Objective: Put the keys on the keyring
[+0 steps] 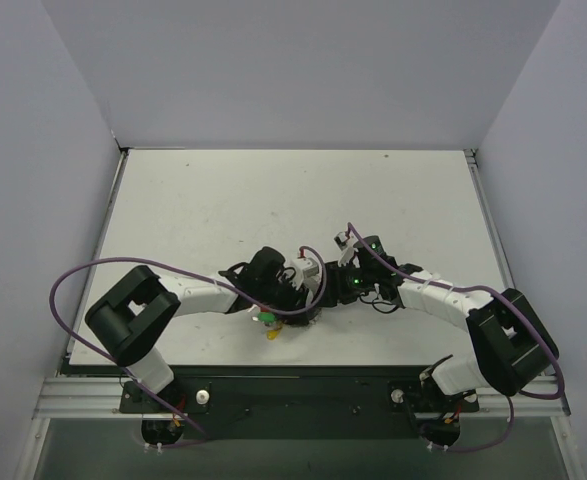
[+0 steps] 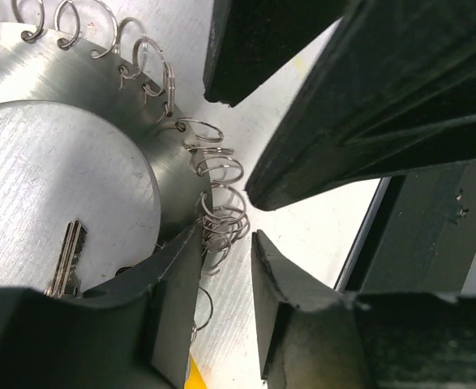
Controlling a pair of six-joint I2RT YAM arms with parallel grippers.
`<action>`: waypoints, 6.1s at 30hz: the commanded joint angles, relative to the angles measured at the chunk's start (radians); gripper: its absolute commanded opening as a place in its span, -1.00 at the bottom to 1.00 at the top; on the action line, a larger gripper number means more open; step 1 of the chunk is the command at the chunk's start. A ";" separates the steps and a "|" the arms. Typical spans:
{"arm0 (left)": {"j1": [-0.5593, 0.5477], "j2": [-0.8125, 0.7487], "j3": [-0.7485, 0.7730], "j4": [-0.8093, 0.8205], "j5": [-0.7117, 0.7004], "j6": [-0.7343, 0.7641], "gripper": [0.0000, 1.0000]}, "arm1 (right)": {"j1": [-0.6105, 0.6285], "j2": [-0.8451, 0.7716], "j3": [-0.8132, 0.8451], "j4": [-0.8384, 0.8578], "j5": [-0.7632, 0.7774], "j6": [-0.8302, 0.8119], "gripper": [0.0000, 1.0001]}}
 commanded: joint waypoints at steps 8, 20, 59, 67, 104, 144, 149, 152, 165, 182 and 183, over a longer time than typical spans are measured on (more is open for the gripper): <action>-0.017 -0.078 0.027 -0.100 -0.085 0.030 -0.03 | -0.001 -0.035 -0.009 -0.013 -0.005 -0.020 -0.15; 0.005 -0.365 -0.034 -0.088 -0.237 -0.119 0.31 | 0.135 -0.059 0.060 -0.141 0.118 -0.098 -0.16; 0.167 -0.501 -0.197 -0.056 -0.206 -0.260 0.44 | 0.391 0.182 0.214 -0.261 0.496 -0.159 -0.27; 0.167 -0.509 -0.214 -0.051 -0.208 -0.257 0.44 | 0.394 0.150 0.208 -0.253 0.544 -0.155 -1.00; 0.152 -0.501 -0.229 0.331 0.167 -0.297 0.30 | 0.201 -0.219 0.226 -0.312 -0.103 -0.319 -1.00; 0.089 -0.657 -0.142 0.391 0.503 -0.371 0.24 | 0.170 -0.357 0.454 -0.546 -0.533 -0.471 -1.00; 0.058 -0.621 -0.134 0.437 0.517 -0.388 0.23 | 0.167 -0.366 0.453 -0.553 -0.522 -0.469 -1.00; 0.057 -0.626 -0.136 0.454 0.518 -0.401 0.21 | 0.166 -0.372 0.448 -0.553 -0.514 -0.469 -1.00; 0.026 -0.603 -0.140 0.523 0.540 -0.458 -0.68 | 0.154 -0.383 0.439 -0.549 -0.481 -0.469 -1.00; 0.026 -0.722 -0.100 0.225 0.434 -0.310 -1.00 | 0.146 -0.401 0.421 -0.540 -0.468 -0.462 -1.00; 0.026 -0.733 -0.094 0.210 0.419 -0.300 -1.00 | 0.146 -0.400 0.419 -0.539 -0.470 -0.462 -1.00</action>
